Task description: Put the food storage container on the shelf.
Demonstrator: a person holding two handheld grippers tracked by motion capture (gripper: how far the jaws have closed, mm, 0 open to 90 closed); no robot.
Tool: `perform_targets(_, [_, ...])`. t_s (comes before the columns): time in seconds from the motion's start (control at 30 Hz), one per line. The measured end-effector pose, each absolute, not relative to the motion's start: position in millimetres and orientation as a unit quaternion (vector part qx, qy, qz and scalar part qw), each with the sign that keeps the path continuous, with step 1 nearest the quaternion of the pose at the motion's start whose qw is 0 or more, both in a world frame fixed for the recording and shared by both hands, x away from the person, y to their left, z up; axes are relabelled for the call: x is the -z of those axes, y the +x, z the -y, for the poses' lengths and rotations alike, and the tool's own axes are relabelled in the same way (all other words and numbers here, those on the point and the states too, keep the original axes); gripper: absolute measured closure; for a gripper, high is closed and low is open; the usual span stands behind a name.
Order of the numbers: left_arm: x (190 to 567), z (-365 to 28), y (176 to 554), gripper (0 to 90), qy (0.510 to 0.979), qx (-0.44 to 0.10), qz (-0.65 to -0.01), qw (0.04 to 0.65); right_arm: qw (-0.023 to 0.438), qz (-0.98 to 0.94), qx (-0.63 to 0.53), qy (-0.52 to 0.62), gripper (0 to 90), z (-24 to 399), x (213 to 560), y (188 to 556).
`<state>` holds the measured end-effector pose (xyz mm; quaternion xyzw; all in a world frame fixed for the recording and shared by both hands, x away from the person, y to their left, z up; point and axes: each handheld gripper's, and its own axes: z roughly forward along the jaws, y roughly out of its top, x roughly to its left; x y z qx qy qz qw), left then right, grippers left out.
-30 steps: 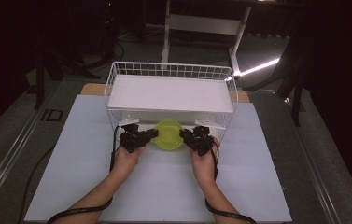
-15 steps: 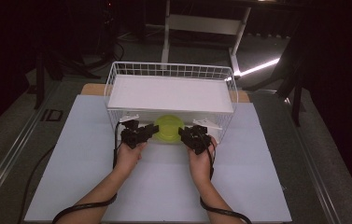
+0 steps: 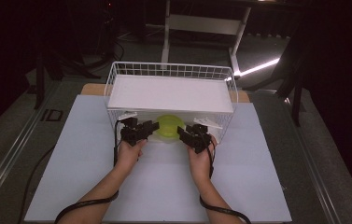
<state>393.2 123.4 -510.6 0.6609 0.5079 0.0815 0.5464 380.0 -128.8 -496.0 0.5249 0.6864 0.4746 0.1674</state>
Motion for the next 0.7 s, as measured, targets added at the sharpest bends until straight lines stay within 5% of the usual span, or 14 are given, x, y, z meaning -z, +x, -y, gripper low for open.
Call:
perform_targets(0.4, [500.6, -127.4, 367.2, 50.5, 0.669, -0.092, -0.49, 0.551, 0.2, -0.688, -0.492, 0.494, 53.3, 132.4, 479.0, 350.1])
perform_targets(0.57, [497.3, -131.1, 346.7, 50.4, 0.681, -0.101, -0.474, 0.548, 0.203, -0.702, -0.484, 0.481, 87.1, 129.9, 479.6, 330.9])
perform_targets(0.7, [494.7, -133.0, 330.5, 45.0, 0.695, -0.109, -0.461, 0.541, 0.186, -0.714, -0.474, 0.482, 89.8, 126.1, 486.4, 326.2])
